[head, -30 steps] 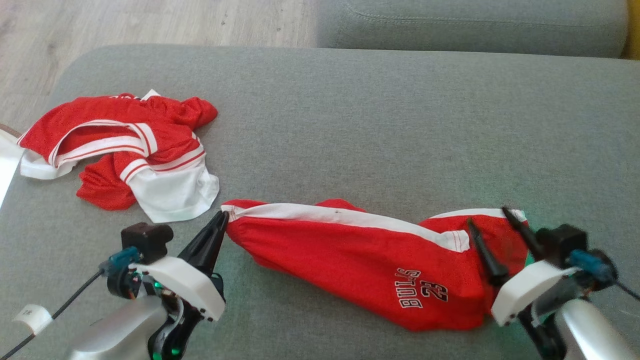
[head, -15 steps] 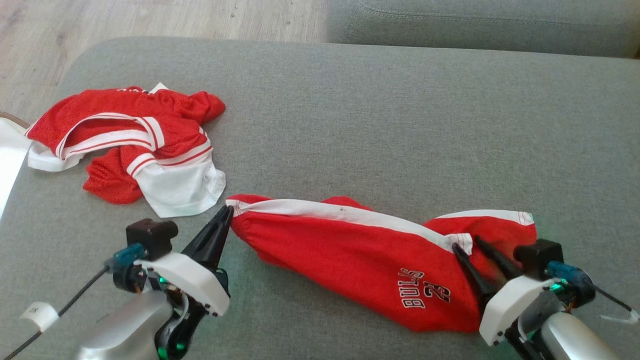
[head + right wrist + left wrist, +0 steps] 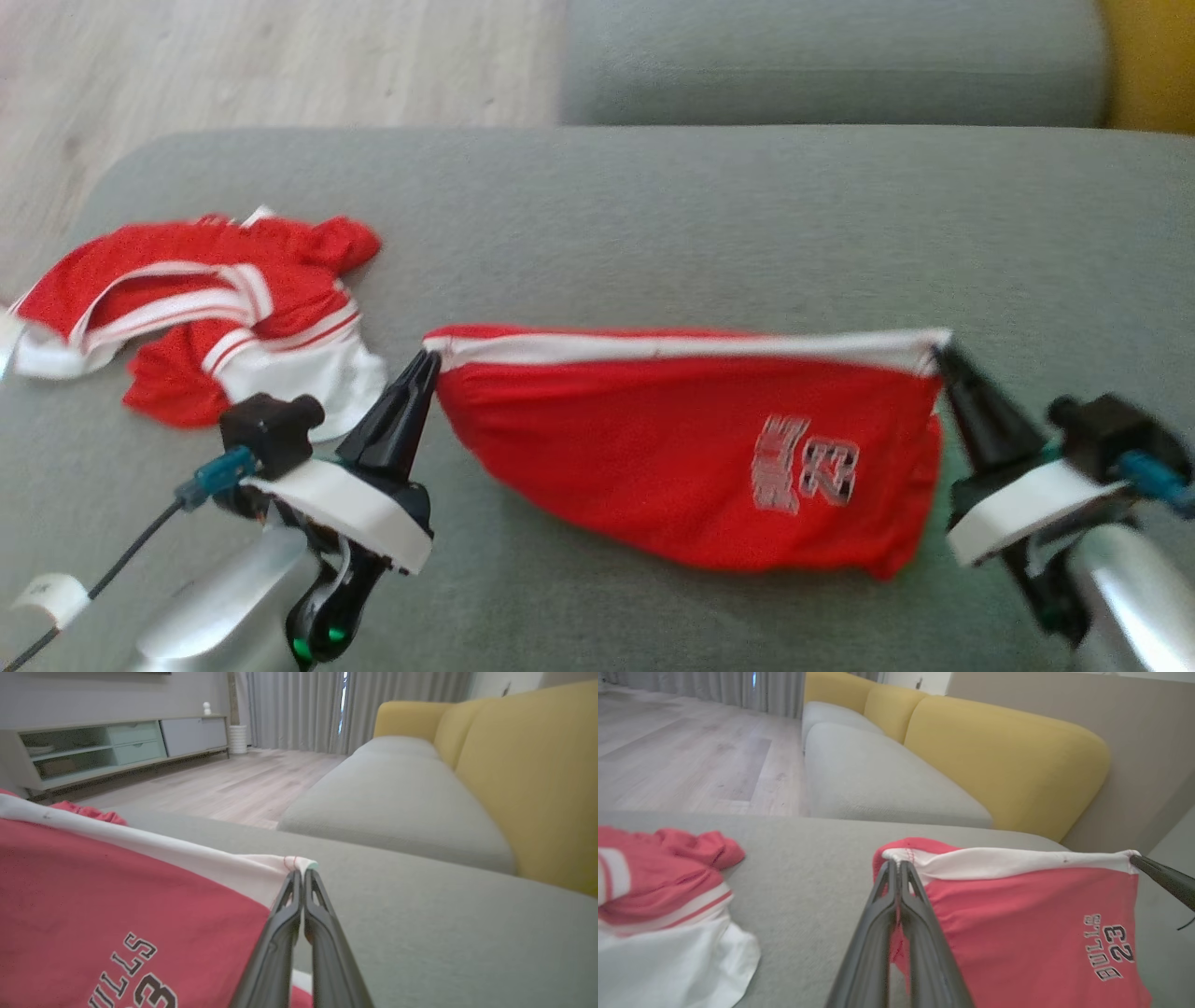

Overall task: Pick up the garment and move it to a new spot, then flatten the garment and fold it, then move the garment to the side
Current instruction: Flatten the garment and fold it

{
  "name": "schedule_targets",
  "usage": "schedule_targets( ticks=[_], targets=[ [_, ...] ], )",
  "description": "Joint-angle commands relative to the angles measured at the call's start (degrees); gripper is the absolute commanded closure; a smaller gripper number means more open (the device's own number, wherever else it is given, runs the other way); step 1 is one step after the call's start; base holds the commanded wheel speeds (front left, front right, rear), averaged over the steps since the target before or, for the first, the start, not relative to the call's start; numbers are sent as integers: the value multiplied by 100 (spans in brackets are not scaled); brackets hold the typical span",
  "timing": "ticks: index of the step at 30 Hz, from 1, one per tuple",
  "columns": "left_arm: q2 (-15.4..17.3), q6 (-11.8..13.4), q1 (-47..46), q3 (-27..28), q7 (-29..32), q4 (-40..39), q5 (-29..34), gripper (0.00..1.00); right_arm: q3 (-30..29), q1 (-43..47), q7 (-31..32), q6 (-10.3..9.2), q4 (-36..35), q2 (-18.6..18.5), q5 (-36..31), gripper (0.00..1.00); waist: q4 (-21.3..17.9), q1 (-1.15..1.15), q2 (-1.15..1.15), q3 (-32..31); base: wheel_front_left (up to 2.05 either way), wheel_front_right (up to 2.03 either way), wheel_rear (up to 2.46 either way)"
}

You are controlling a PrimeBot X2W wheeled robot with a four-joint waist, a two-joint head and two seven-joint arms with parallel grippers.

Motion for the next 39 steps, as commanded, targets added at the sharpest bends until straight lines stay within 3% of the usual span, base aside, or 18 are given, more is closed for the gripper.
schedule_targets(
  ticks=[1,6,11,16,19,23,30,35,39],
  targets=[
    [195,17,-250,315,-72,-187,60,100,-20,-136,-82,37,-226,-177,-56,100,-196,1,0,-159,0,0,0],
    [375,204,-356,451,-5,-995,158,100,-661,-103,-64,37,-972,-375,-314,100,-646,1,0,-396,0,0,0],
    [583,376,-754,569,470,-1992,106,100,-1348,-267,298,37,-1956,-629,-576,100,-1056,1,0,-468,0,0,0],
    [620,341,-1623,664,1090,-2329,144,100,-1506,-1078,682,37,-2458,-962,-675,100,-1340,1,0,-344,0,0,0],
    [419,213,-2274,708,1376,-2054,155,100,-1460,-1805,674,37,-2205,-1084,-509,100,-1445,1,0,-31,0,0,0],
    [8,-13,-3267,732,1389,-1199,476,100,-1239,-2853,424,37,-1370,-1258,-404,100,-1512,1,0,519,0,0,0],
    [-790,-304,-4742,766,392,805,1270,100,-949,-4528,-220,37,43,-1368,-524,100,-1495,1,0,1342,0,0,0],
    [-1146,-455,-5195,922,-41,1658,1591,100,-1001,-4998,-304,37,-61,-1234,-855,100,-1479,1,0,1583,0,0,0],
    [-1194,-595,-4853,831,-67,1729,1610,100,-876,-4510,-306,37,-396,-1129,-914,100,-1476,1,0,1667,0,0,0]
  ],
)
